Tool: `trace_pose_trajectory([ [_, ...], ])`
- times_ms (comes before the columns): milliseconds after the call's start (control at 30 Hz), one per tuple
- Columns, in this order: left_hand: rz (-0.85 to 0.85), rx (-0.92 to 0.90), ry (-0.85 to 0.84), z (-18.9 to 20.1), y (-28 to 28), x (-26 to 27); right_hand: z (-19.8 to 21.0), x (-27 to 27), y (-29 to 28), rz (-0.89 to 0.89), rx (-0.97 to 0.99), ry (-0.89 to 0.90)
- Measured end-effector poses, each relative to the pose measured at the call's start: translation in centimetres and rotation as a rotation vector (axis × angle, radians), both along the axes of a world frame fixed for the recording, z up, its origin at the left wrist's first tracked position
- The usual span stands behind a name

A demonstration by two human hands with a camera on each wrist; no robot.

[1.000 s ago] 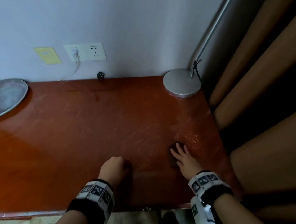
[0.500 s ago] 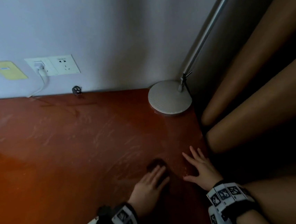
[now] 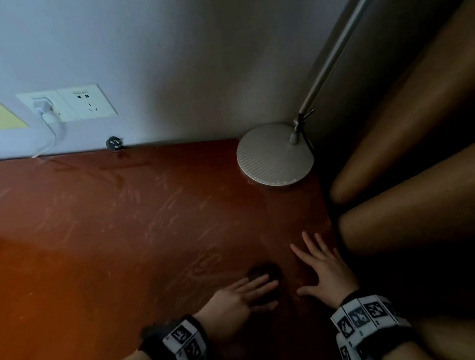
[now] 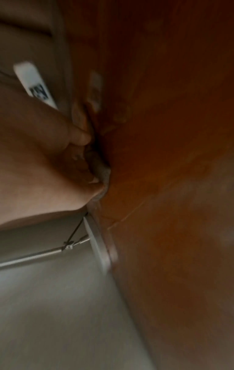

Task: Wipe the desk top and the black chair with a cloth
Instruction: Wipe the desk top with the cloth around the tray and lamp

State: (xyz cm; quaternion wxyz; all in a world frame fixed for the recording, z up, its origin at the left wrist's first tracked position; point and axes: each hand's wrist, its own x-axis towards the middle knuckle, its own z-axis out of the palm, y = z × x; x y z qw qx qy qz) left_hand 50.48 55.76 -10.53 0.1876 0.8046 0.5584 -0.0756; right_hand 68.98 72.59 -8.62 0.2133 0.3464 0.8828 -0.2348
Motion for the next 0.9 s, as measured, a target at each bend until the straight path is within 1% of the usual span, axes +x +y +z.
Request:
trace_pose_trajectory([
  [67, 0.173, 0.079, -0.070, 0.7, 3.8, -1.8, 0.0, 0.1, 0.1, 0.005, -0.004, -0.002],
  [100, 0.290, 0.068, -0.070, 1.2, 6.1, -2.6, 0.0, 0.1, 0.1, 0.005, -0.005, -0.004],
  [167, 0.478, -0.036, -0.017, 2.0, 10.2, -4.1, -0.1, 0.0, 0.2, -0.001, -0.005, -0.001],
  [200, 0.524, -0.073, -0.002, 2.2, 11.8, -4.3, -0.1, 0.0, 0.2, -0.002, -0.005, 0.002],
  [233, 0.535, -0.076, 0.003, 2.2, 13.0, -4.2, -0.1, 0.0, 0.1, -0.001, -0.006, 0.004],
  [267, 0.530, -0.079, -0.001, 2.1, 13.5, -3.9, 0.0, 0.1, 0.1, 0.000, -0.007, 0.004],
  [333, 0.479, -0.090, -0.011, 1.7, 12.7, -2.7, 0.0, 0.1, 0.1, 0.001, -0.009, 0.002],
  [400, 0.328, -0.034, -0.036, 1.1, 10.0, -1.4, 0.0, 0.1, 0.1, -0.006, -0.012, 0.019],
  [433, 0.253, -0.013, -0.079, 1.1, 8.7, -1.0, 0.0, 0.1, 0.1, -0.013, -0.014, 0.031],
  [500, 0.179, -0.039, -0.119, 1.1, 8.5, -1.6, -0.2, 0.3, 0.1, -0.037, -0.019, 0.053],
  [533, 0.189, -0.050, -0.090, 1.2, 9.4, -2.3, -0.2, 0.3, 0.1, -0.046, -0.019, 0.063],
  [633, 0.384, -0.082, -0.009, 1.4, 13.7, -4.0, -0.4, 0.4, 0.2, -0.055, -0.027, 0.077],
  [700, 0.455, -0.126, 0.002, 1.3, 15.5, -4.1, -0.3, 0.4, 0.2, -0.061, -0.032, 0.084],
  [767, 0.448, -0.142, -0.019, 1.5, 15.0, -3.2, -0.2, 0.3, 0.1, -0.060, -0.034, 0.081],
  [900, 0.265, -0.115, -0.078, 1.4, 10.9, -0.7, 0.0, 0.1, 0.1, -0.058, -0.025, 0.063],
])
